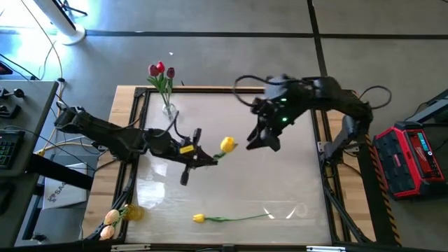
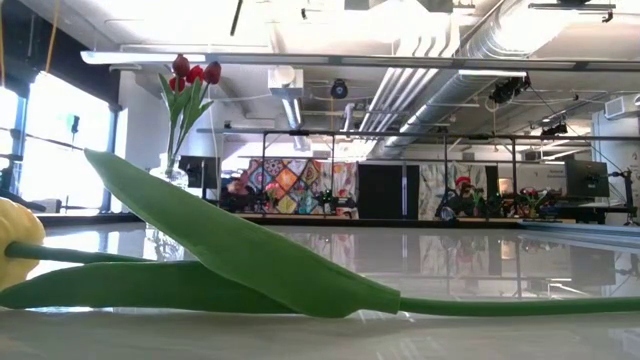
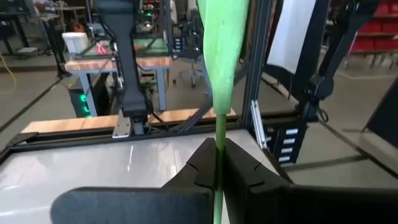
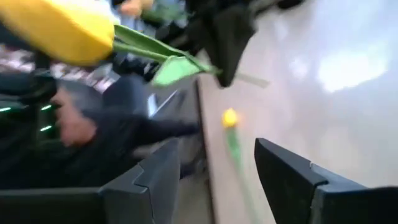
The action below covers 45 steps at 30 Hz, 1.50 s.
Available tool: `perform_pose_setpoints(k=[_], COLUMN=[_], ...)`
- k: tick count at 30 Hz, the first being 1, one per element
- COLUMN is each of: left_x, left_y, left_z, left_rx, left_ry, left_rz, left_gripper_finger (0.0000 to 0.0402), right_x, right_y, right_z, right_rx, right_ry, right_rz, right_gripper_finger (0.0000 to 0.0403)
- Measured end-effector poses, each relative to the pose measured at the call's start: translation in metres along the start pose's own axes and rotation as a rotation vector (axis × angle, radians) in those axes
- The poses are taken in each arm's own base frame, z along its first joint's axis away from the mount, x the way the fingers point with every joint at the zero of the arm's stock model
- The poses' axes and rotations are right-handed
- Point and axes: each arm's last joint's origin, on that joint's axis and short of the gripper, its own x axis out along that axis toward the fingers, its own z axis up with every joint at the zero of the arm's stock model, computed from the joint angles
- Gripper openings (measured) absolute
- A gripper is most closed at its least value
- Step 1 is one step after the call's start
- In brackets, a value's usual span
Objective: Sort flowers into vase by color
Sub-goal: Put the top yellow flower into the yellow vase
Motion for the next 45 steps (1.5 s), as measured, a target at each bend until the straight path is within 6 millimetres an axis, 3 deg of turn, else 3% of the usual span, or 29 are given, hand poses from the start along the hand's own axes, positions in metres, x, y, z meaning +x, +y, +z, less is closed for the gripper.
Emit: perform_pose_setpoints(k=[9,21,30,38,45], left_x=[-0.02,-0.046,-0.053,-0.053,-0.053], left_y=[0.002,0.006,0.007,0.007,0.007], left_z=[0.016,0.034,0.038,0.036,0.037], left_rx=[-0.061,-0.089,-0.091,-0.089,-0.072], left_ry=[-0.073,-0.164,-0.179,-0.167,-0.167], left_rz=[0.015,0.058,0.068,0.069,0.071], left_gripper_finger=[0.0,0.0,0.0,0.0,0.0], right_x=[-0.046,-0.108,-0.115,-0.116,-0.097], right_y=[0.027,0.05,0.051,0.057,0.058], right_z=[-0.024,-0.068,-0.09,-0.108,-0.126], right_rx=[-0.199,-0.347,-0.34,-0.307,-0.313], right_ry=[-0.304,-0.546,-0.561,-0.625,-0.665], right_rz=[-0.253,-0.46,-0.611,-0.691,-0.733], right_gripper_finger=[0.0165,0.0111,0.0074,0.0066,0.0066])
